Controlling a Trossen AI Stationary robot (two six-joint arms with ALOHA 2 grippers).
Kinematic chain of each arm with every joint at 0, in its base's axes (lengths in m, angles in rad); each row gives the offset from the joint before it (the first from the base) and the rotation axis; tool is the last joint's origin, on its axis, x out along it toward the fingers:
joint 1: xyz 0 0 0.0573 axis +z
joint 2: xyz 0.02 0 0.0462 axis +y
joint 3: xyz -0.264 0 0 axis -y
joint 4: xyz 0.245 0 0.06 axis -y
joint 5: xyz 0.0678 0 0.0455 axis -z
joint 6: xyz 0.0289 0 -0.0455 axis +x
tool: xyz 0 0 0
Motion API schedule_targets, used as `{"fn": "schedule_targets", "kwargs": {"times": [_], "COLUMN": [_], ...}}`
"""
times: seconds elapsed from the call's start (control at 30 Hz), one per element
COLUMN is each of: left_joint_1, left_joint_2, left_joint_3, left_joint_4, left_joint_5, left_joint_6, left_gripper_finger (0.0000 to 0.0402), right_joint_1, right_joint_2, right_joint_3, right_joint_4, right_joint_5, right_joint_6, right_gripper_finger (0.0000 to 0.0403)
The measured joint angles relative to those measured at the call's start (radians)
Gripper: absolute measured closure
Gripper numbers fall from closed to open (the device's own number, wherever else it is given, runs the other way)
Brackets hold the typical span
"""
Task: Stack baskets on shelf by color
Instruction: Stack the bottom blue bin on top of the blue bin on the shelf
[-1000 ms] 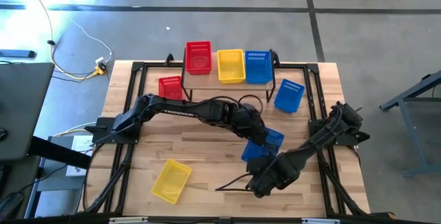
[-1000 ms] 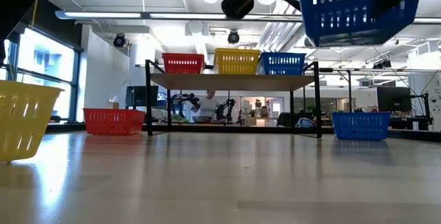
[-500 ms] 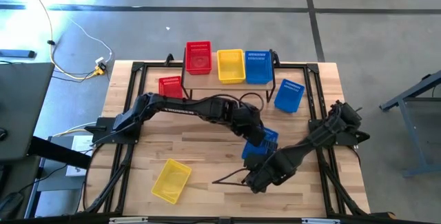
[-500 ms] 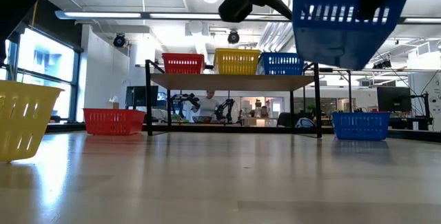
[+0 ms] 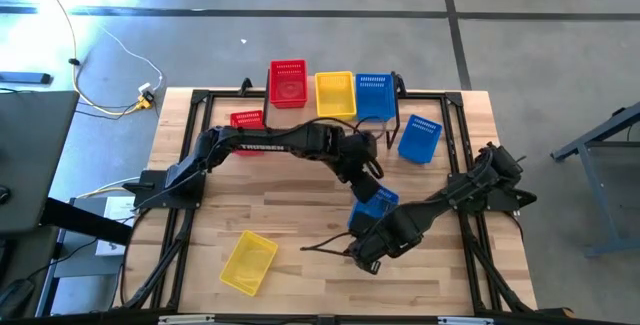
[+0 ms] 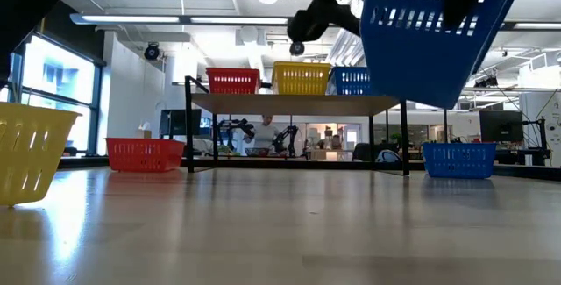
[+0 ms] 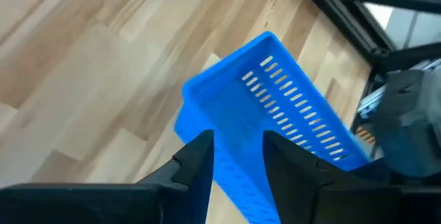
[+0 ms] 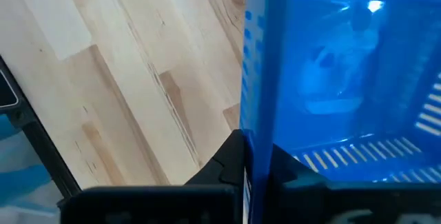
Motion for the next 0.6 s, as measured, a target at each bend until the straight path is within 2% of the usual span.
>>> {"fn": "schedule_targets", "kwargs": {"times": [0.33,0.6], "left_joint_1": [0.07,0.131], "left_joint_2": [-0.001,-0.068], "left_joint_3": [0.0,0.0], "left_joint_4": [-0.097,-0.152], "left_joint_5": [0.001,-0.001], "left_joint_6": [0.17,0.248], "left_gripper_finger": [0.0291,0.0291], "right_joint_1": [-0.003,-0.008], "right_joint_2": [0.0,0.0], "right_joint_3": [0.0,0.0], "right_joint_4": [-0.005,-0.026], "right_joint_5": [-0.014,-0.011], "right_joint_6": [0.044,0.041], "right_gripper_finger": [0.0403,0.0403]}}
